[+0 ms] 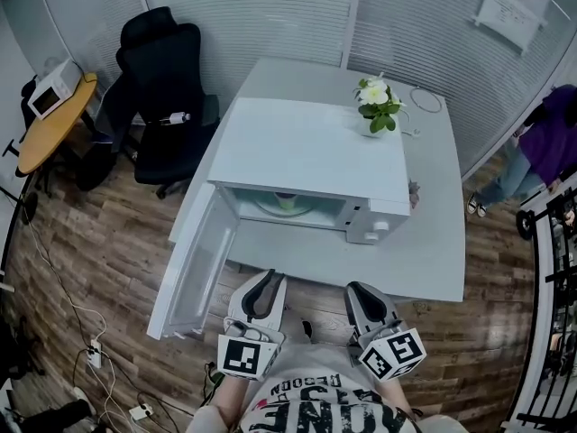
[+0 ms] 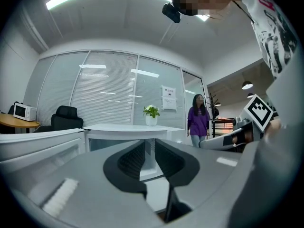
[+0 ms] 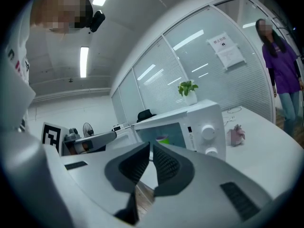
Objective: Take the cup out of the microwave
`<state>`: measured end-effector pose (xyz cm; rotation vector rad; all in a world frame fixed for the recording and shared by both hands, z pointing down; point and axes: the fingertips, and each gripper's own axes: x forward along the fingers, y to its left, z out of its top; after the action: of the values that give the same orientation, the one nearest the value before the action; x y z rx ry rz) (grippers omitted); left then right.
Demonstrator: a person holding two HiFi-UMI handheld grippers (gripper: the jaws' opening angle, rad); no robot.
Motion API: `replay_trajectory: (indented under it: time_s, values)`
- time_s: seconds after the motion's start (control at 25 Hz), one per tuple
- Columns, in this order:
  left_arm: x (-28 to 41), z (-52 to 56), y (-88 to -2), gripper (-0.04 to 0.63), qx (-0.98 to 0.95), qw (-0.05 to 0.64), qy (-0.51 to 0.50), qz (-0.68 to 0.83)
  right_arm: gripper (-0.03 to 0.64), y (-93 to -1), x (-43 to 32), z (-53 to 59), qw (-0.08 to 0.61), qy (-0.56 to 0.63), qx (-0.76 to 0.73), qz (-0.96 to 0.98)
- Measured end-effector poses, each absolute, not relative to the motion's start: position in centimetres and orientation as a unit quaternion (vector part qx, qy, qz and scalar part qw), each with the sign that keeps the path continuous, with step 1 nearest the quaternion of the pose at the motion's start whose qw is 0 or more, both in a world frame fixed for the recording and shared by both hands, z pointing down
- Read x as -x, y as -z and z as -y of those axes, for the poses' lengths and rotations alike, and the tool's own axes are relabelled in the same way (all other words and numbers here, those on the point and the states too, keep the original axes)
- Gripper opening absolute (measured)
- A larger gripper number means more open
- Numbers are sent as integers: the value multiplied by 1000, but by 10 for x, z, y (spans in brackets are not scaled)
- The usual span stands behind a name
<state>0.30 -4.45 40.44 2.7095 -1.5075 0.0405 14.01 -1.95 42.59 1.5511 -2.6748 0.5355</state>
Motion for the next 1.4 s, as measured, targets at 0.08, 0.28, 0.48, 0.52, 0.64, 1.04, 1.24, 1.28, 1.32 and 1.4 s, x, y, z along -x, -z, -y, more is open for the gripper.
replay_trajectory:
  time_s: [0.08, 0.28, 0.48, 0.52, 0.64, 1.04, 1.24, 1.28, 1.32, 1.4]
  values:
    - [-6, 47, -406, 74, -875, 35, -17, 482, 28, -428, -142, 23, 1, -173, -497, 850]
    - [-6, 65, -410, 72, -876, 49, -20, 479, 28, -429, -141, 40, 3, -175, -500, 848]
    - [3, 95, -406, 72, -876, 49, -21, 478, 28, -422, -136, 68, 3, -176, -504, 846]
    - [4, 100, -406, 72, -877, 54, -23, 476, 28, -421, -135, 74, 4, -176, -504, 846]
    - [7, 117, -407, 72, -880, 61, -28, 471, 28, -417, -131, 90, 4, -175, -508, 843]
    - [26, 152, -421, 71, -887, 68, -35, 455, 28, -430, -116, 123, -1, -183, -527, 830]
    - [36, 157, -427, 71, -887, 68, -42, 454, 28, -433, -103, 129, 1, -183, -526, 831]
    - [37, 157, -427, 71, -887, 66, -43, 454, 28, -433, -101, 129, 1, -185, -524, 831]
    - [37, 157, -427, 71, -888, 67, -42, 453, 28, -434, -100, 129, 0, -186, -523, 832]
    - [37, 157, -426, 71, -888, 70, -40, 452, 28, -434, -98, 131, -3, -189, -522, 832]
